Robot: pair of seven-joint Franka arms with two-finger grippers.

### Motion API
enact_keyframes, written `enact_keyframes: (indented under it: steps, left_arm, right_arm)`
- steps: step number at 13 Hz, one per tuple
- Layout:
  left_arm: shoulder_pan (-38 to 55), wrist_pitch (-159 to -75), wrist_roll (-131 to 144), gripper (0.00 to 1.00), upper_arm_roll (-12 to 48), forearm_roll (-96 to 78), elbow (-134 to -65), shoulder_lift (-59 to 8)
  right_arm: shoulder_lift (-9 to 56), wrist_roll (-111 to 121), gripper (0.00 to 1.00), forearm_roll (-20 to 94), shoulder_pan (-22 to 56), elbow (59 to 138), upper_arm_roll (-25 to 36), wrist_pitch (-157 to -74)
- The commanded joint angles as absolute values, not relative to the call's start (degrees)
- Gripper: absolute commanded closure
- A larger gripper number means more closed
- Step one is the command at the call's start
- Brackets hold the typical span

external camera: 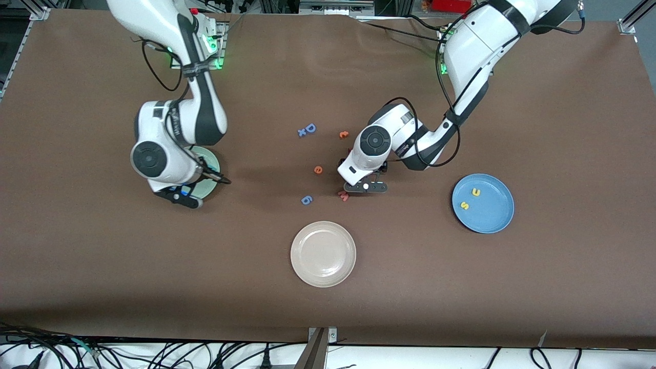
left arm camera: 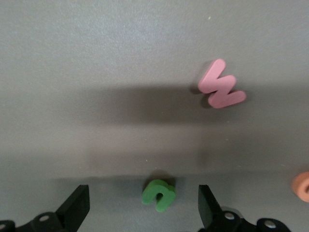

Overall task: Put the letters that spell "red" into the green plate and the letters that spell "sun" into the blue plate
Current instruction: 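Carry the green n to the blue plate with the left gripper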

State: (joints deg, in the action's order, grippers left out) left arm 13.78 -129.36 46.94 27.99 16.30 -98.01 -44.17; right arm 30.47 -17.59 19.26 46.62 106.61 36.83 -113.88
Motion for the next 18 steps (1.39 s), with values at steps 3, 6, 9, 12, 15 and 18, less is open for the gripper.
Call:
enact_keyframes:
  steps: [3,6,9,12,15,18]
  left_arm:
    - [15.1,-129.8,49.2,0.09,27.5,18.7,-97.6,-44.8]
    - [15.1,-129.7,49.3,0.33,27.5,18.6,-97.7,-45.2]
    - [14.8,-129.6,52.4,0.75,27.6,18.1,-97.6,-45.1]
    - [14.6,-128.9,55.1,0.96,27.6,18.0,-96.9,-44.4]
    - [12.8,-124.9,54.1,0.97,27.8,18.5,-96.1,-42.9]
    - [8.5,-121.6,45.9,0.99,28.5,17.9,-95.8,-40.9]
  right_arm:
    - [32.5,-10.9,0.72,23.7,43.9,109.2,36.3,-115.7]
    - [32.4,-11.0,0.48,24.1,43.9,109.2,35.6,-115.9]
    - [31.3,-12.4,0.24,24.1,44.2,109.2,35.4,-115.2]
    - [28.7,-23.9,0.24,24.1,46.4,108.4,31.9,-114.0]
    - [27.9,-36.2,0.23,24.1,46.8,105.7,26.0,-114.9]
    - [28.7,-49.7,0.22,24.1,47.5,103.5,19.4,-120.6]
